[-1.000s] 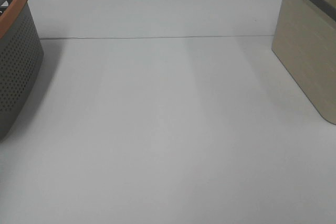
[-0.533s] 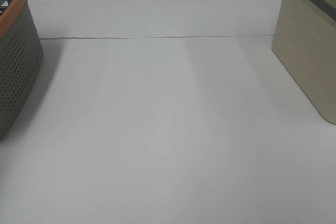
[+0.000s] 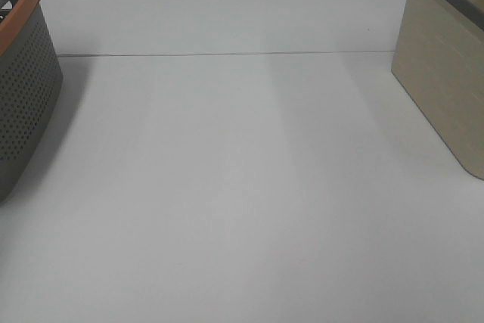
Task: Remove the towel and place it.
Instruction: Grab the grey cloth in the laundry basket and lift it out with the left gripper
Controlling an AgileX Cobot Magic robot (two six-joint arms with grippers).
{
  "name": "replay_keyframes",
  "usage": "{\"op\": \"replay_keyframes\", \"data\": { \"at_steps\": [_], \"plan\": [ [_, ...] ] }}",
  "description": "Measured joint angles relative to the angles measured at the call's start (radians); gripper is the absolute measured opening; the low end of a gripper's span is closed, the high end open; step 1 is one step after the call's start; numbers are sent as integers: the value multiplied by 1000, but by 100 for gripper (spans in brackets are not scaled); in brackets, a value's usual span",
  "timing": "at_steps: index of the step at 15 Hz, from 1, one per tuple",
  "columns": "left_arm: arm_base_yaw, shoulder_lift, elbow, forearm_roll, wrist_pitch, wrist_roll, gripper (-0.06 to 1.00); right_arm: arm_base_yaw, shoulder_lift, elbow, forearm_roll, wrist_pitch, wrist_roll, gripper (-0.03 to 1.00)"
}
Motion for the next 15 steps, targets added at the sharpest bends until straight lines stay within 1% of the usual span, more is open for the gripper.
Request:
{"op": "replay_keyframes", "data": {
  "at_steps": [1, 2, 6, 9, 11, 13, 15],
  "plan": [
    [0, 1, 0, 0, 0, 0, 5, 0, 0, 0, 0, 0, 0, 68],
    [0, 2, 0, 0, 0, 0, 1, 0, 0, 0, 0, 0, 0, 68],
    [0, -23, 0, 0, 1, -3, 0, 0, 0, 0, 0, 0, 0, 68],
    [0, -116, 0, 0, -3, -3, 0, 0, 0, 0, 0, 0, 0, 68],
    [0, -186, 0, -15, -12, -3, 0, 0, 0, 0, 0, 0, 0, 68],
    [0, -294, 0, -30, -32, -3, 0, 0, 0, 0, 0, 0, 0, 68],
    [0, -346, 0, -31, -55, -3, 0, 0, 0, 0, 0, 0, 0, 68]
  ]
}}
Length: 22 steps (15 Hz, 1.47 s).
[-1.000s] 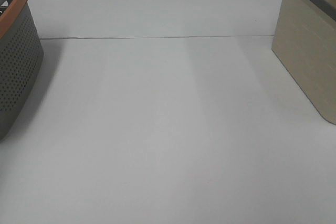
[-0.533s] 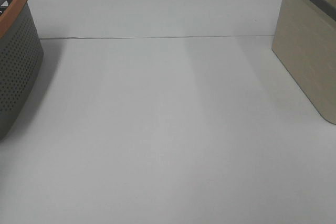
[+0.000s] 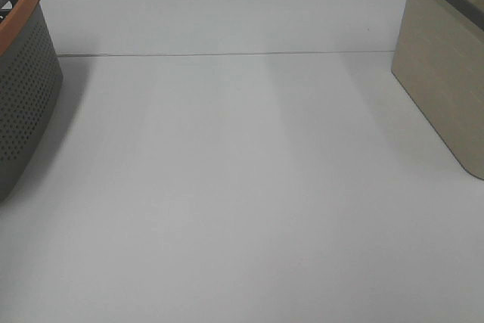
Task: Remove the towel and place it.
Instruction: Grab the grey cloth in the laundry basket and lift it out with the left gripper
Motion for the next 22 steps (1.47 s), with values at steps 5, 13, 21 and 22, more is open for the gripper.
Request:
{"op": "replay_keyframes", "data": {
  "at_steps": [5, 13, 21, 22],
  "plan": [
    [0, -129, 0, -56, -100, 0, 0, 0, 0, 0, 0, 0, 0, 68],
    [-106, -211, -44, -211, -344, 0, 0, 0, 0, 0, 0, 0, 0, 68],
    [-339, -209, -251, -230, -600, -67, 0, 0, 0, 0, 0, 0, 0, 68],
    [-371, -206, -255, -231, -625, -68, 0, 0, 0, 0, 0, 0, 0, 68]
  ]
}}
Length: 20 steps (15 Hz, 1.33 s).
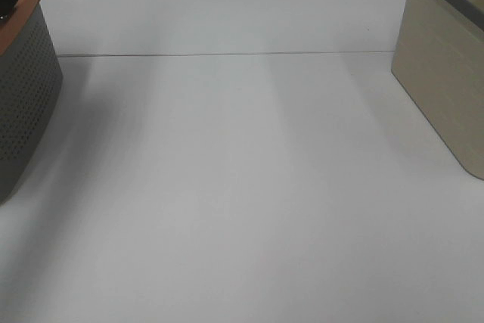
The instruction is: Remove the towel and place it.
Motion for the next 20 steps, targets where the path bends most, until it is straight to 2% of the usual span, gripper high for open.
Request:
{"op": "replay_keyframes", "data": {
  "at_steps": [4, 7, 12, 15, 18, 20],
  "plan": [
    [-92, 52, -2, -4, -23, 0, 0, 0, 0, 0, 0, 0, 0, 68],
    [-148, 100, -2, -23, 8, -2, 0, 0, 0, 0, 0, 0, 0, 68],
    [-213, 115, -2, -42, 10, -4, 0, 0, 0, 0, 0, 0, 0, 68],
    [-218, 132, -2, -49, 97, -13, 0, 0, 0, 0, 0, 0, 0, 68],
    [-220, 177, 0, -54, 231, -39, 0, 0, 0, 0, 0, 0, 0, 68],
    [-247, 187, 36, -59, 237, -42, 0, 0, 0, 0, 0, 0, 0, 68]
  ]
}}
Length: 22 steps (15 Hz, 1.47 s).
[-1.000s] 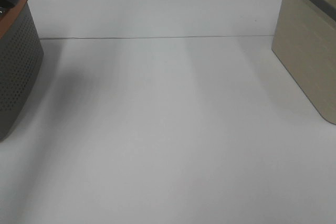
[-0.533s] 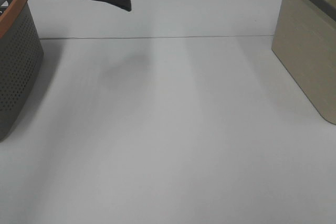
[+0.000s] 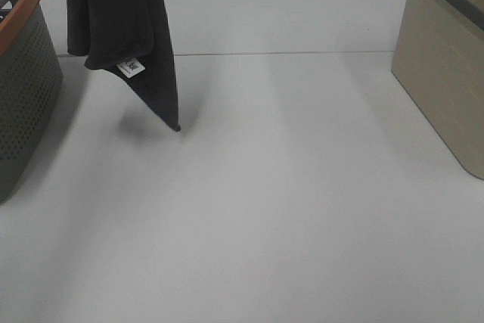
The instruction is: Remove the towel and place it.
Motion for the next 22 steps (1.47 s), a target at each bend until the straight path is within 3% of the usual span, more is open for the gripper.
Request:
{"op": "replay_keyframes", "data": {
  "at_steps": [5, 8, 14, 17, 22],
  "plan": [
    [-108, 0, 138, -8, -59, -3, 0, 0, 0, 0, 0, 0, 0, 68],
    [-175, 1, 291, -8, -131, -16, 0, 0, 0, 0, 0, 0, 0, 68],
    [-180, 1, 399, -8, -107, -67, 0, 0, 0, 0, 22, 0, 2, 68],
    [-180, 1, 403, -1, -36, -58, 0, 0, 45, -10, 165, -3, -127, 68],
    [-180, -53, 389, 15, -33, 117, 0, 0, 282, -15, 437, -243, -438, 68]
  ]
}}
